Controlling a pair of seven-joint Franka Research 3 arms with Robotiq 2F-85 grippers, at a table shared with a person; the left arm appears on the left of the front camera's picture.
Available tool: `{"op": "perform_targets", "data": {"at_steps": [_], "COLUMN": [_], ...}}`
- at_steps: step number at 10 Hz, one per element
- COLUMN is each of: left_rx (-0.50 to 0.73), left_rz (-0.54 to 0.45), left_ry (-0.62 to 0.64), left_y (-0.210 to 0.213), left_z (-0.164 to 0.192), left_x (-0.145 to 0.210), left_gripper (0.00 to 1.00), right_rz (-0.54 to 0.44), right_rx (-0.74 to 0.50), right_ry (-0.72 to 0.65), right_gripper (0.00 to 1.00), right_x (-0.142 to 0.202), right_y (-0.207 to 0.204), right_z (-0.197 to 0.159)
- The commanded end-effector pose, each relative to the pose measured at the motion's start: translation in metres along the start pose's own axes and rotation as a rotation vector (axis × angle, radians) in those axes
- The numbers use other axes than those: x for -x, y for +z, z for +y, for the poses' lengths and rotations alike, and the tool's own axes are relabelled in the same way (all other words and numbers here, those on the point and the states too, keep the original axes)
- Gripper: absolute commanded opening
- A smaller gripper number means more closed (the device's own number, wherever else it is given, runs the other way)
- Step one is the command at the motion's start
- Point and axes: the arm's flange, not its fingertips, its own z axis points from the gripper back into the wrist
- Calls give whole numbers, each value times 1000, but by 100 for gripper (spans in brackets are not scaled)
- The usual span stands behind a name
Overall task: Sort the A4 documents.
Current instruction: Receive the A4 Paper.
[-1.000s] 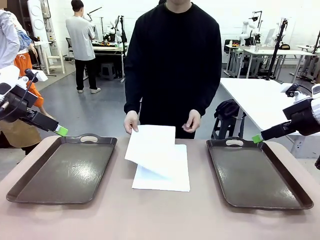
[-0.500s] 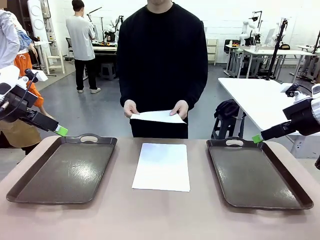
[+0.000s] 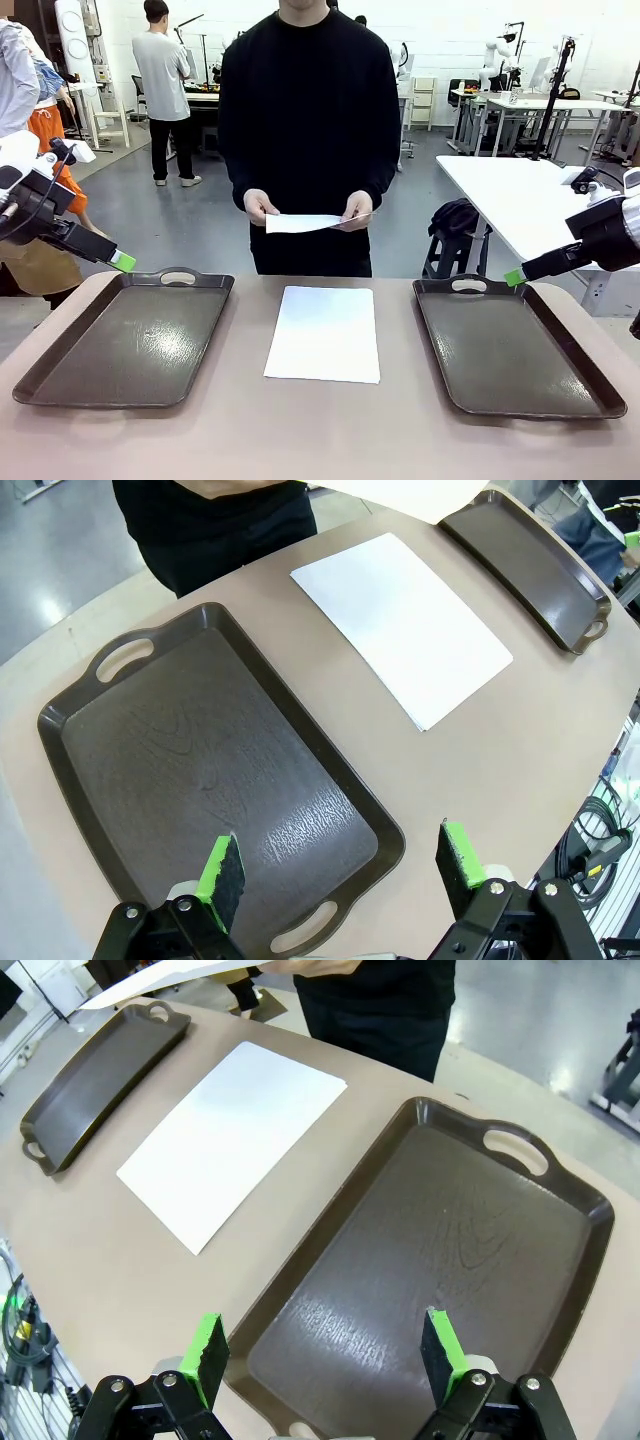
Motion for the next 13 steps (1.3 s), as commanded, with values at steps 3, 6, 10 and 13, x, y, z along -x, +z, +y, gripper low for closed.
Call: {"op": "perform_targets", "data": {"at_steps": [3, 6, 10, 13], "left_rx": [4, 4, 4, 4], "left_rz": [-3, -3, -3, -3], "left_ry": [2, 2, 2, 2], "left_y": [0, 0, 0, 0], "left_z": [1, 1, 1, 1], "left_x": [0, 0, 0, 0], "left_gripper": [100, 100, 100, 100], "right_rz": [-4, -4, -4, -4], "right_rx": [-12, -12, -12, -12], "right_ry": [-3, -3, -3, -3], "right_gripper": [100, 100, 100, 100], "right_x": [1, 1, 1, 1], "right_y": [-3, -3, -3, -3], "right_z": [-3, -3, -3, -3]}}
